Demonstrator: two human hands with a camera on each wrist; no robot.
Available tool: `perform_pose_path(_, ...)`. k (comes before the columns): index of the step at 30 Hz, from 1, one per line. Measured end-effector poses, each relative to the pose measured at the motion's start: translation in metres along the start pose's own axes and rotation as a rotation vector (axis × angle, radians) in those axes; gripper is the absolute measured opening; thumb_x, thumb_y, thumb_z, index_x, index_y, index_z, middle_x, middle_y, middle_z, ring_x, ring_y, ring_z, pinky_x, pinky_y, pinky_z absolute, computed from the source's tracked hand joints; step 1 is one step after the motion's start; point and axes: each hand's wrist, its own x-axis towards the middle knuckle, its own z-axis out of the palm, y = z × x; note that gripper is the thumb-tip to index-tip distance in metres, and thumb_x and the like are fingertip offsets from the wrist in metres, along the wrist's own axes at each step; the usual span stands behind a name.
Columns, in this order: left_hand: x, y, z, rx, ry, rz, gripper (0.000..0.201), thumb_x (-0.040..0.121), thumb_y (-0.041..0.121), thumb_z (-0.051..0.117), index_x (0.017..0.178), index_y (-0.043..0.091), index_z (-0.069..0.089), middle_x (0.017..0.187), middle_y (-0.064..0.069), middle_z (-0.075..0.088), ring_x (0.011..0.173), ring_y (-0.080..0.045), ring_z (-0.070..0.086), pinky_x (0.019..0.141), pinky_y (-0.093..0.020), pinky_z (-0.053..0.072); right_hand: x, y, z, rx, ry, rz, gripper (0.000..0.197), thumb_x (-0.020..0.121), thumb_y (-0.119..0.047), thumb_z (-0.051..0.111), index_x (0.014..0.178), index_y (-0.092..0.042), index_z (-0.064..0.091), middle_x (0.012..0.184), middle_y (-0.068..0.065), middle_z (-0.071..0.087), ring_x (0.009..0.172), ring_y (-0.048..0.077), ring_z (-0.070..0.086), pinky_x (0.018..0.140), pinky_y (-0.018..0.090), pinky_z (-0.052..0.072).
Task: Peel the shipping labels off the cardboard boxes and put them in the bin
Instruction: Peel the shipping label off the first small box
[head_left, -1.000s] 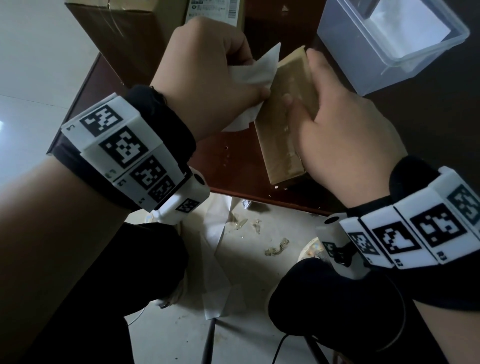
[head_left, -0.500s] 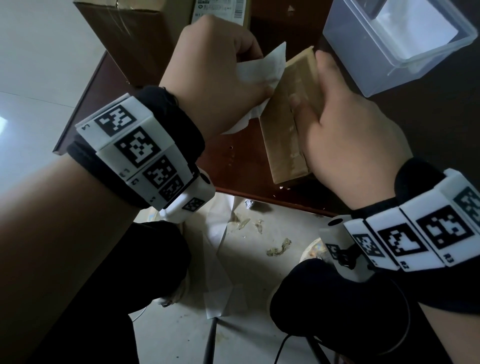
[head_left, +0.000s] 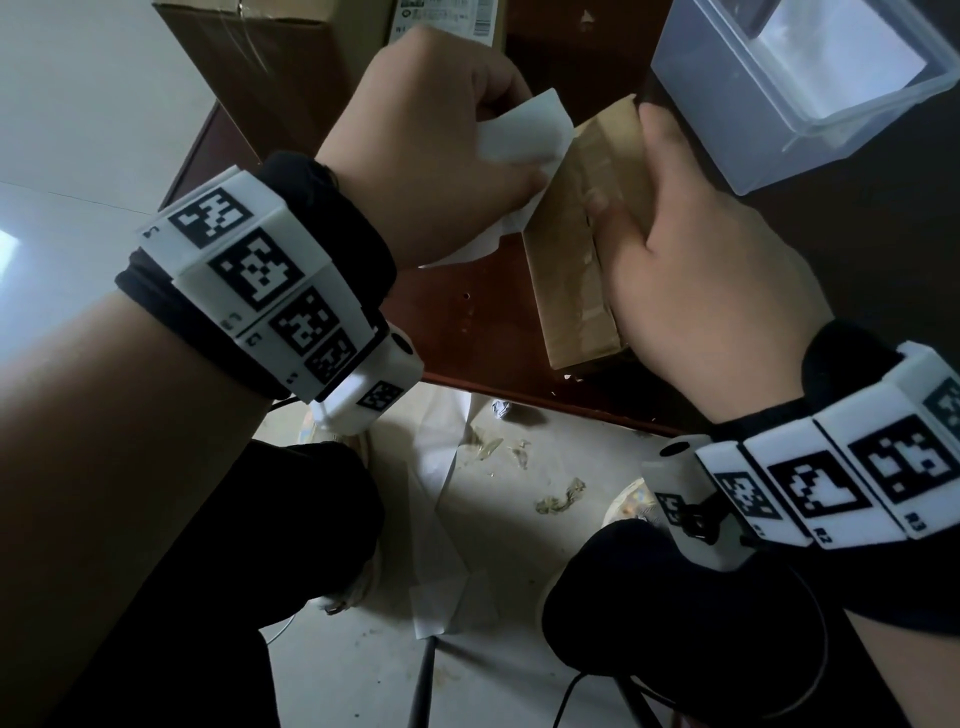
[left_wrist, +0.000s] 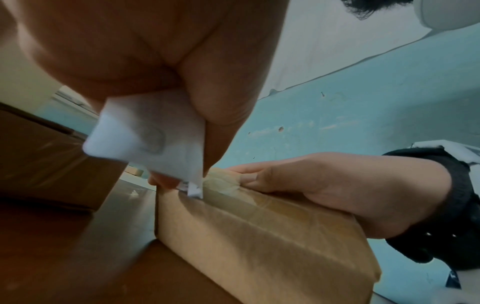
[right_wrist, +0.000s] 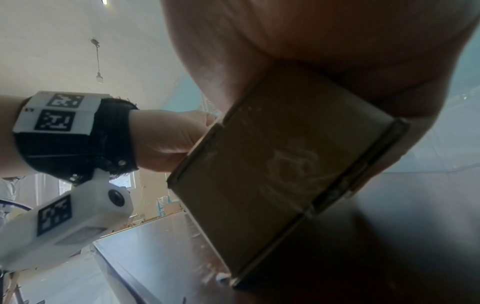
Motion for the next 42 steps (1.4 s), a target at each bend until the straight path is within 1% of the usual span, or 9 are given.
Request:
perform_pose_path(2,0.0004,0.0001,-0.0007,-0.006,-0.006,-0.001,0.017,0.086,0.035,0.073,0.098,0.023,0.075,0.075,0.023,0.055,0.065,0.013,0.052,0.059,0.001,0.037,0.0001,0.0002,0.0003,0.007,0.002,-0.001,0.062,0.111,-0.054,0.035,0.166,-0.044,0.007,0.134,0.009,0.064,0.112,0.038,0.065,0.077,0.043,0.042)
perform_pose_path(8,0.0009,-0.0020,-0.0007,-0.028,-0.013,-0.005,0.015,0.087,0.034,0.071,0.096,0.022,0.076,0.075,0.015,0.061,0.062,0.012,0.056,0.056,-0.001,0.039,0.0016,0.0014,0.0015,0.014,0.005,0.002,0.062,0.111,-0.054,0.035,0.165,-0.045,0.007,0.136,0.007,0.064,0.113,0.038,0.065,0.079,0.044,0.044)
perform_pose_path(14,0.0012,-0.0030,-0.0010,-0.062,-0.022,-0.006,0.012,0.087,0.035,0.072,0.096,0.028,0.074,0.077,0.024,0.059,0.066,0.017,0.057,0.057,0.000,0.038,0.0019,0.0017,0.0030,0.022,0.008,0.005,0.062,0.110,-0.054,0.036,0.165,-0.046,0.008,0.137,0.005,0.063,0.113,0.035,0.066,0.083,0.047,0.050)
perform_pose_path(18,0.0017,-0.0051,-0.0010,-0.087,-0.026,-0.010,0.014,0.087,0.035,0.073,0.097,0.026,0.075,0.081,0.018,0.065,0.069,0.013,0.059,0.058,-0.001,0.039,0.0020,0.0015,0.0020,0.024,0.004,0.009,0.062,0.111,-0.052,0.036,0.165,-0.045,0.008,0.139,0.004,0.062,0.116,0.034,0.065,0.081,0.045,0.048)
perform_pose_path(22,0.0014,-0.0051,-0.0013,-0.097,-0.029,-0.006,0.011,0.089,0.032,0.072,0.095,0.024,0.075,0.082,0.010,0.070,0.069,0.012,0.063,0.058,-0.004,0.044,0.0016,-0.0002,0.0015,0.016,0.001,0.011,0.061,0.110,-0.053,0.036,0.164,-0.046,0.009,0.137,0.003,0.063,0.114,0.034,0.065,0.089,0.053,0.055)
perform_pose_path(27,0.0010,-0.0041,-0.0033,-0.092,-0.045,-0.011,0.006,0.089,0.030,0.072,0.094,0.028,0.071,0.077,0.020,0.063,0.067,0.017,0.060,0.058,-0.002,0.043,0.0019,-0.0014,0.0027,0.021,0.013,0.008,0.059,0.110,-0.053,0.036,0.164,-0.046,0.012,0.133,0.002,0.064,0.110,0.033,0.066,0.088,0.052,0.055)
perform_pose_path(32,0.0018,-0.0047,-0.0026,-0.073,-0.029,-0.002,0.012,0.088,0.029,0.072,0.099,0.028,0.069,0.080,0.022,0.059,0.069,0.016,0.058,0.060,0.001,0.040,0.0018,-0.0018,0.0033,0.025,0.017,0.008,0.058,0.110,-0.053,0.036,0.163,-0.046,0.014,0.134,0.000,0.064,0.110,0.032,0.067,0.089,0.053,0.056)
perform_pose_path(37,0.0028,-0.0055,-0.0013,-0.057,-0.003,-0.003,0.027,0.088,0.030,0.073,0.111,0.017,0.068,0.097,0.008,0.065,0.078,0.001,0.062,0.062,-0.002,0.045,0.0012,-0.0014,0.0027,0.033,0.010,0.025,0.060,0.110,-0.052,0.037,0.164,-0.047,0.010,0.136,0.001,0.063,0.110,0.031,0.066,0.085,0.047,0.054)
perform_pose_path(42,0.0023,-0.0057,-0.0017,-0.076,0.004,-0.029,0.033,0.086,0.027,0.073,0.116,0.015,0.064,0.086,0.019,0.057,0.080,0.004,0.062,0.058,-0.002,0.045,0.0012,-0.0029,0.0017,0.065,0.012,0.019,0.060,0.110,-0.052,0.038,0.164,-0.047,0.013,0.131,-0.001,0.065,0.107,0.029,0.066,0.089,0.049,0.056)
